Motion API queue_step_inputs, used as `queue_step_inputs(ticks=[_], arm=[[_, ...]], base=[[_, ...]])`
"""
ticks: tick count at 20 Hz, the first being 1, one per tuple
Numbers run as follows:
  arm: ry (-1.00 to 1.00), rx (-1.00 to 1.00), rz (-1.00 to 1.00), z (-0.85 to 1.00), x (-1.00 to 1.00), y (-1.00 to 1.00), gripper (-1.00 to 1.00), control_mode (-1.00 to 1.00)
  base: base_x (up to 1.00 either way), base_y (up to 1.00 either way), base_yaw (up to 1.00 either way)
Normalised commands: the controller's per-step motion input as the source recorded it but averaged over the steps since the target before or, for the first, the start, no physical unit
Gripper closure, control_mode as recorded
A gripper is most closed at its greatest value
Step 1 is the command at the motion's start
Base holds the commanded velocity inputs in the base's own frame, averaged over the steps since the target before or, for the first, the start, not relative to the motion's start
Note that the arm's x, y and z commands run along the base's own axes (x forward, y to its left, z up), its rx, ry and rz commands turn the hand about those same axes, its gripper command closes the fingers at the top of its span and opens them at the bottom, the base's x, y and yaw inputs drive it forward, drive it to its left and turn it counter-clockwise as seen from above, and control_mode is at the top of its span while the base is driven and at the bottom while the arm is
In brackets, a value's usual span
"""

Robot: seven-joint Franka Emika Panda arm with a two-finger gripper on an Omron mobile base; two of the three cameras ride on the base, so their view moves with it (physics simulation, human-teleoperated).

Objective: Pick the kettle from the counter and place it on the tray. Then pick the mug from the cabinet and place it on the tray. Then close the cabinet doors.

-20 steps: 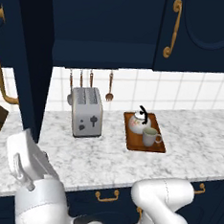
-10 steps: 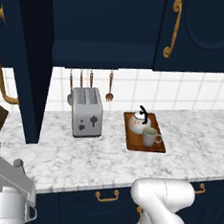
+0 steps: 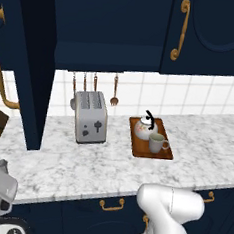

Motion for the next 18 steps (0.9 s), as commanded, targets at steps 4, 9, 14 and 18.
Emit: queue_step_inputs(ticks=[4,9,14,18], arm=[[0.0,0.02,-0.11,-0.17,0.7,0.54,-1.0,-1.0],[0.0,0.01,-0.1,-0.16,0.68,0.29,-1.0,-1.0],[-0.31,0.14,-0.27,0.0,0.27,0.0,-1.0,-1.0],[-0.23,0.18,-0.31,0.0,0.39,0.0,-1.0,-1.0]], base=[[0.0,0.0,0.0],[0.0,0.0,0.0],[0.0,0.0,0.0],[0.0,0.0,0.0]])
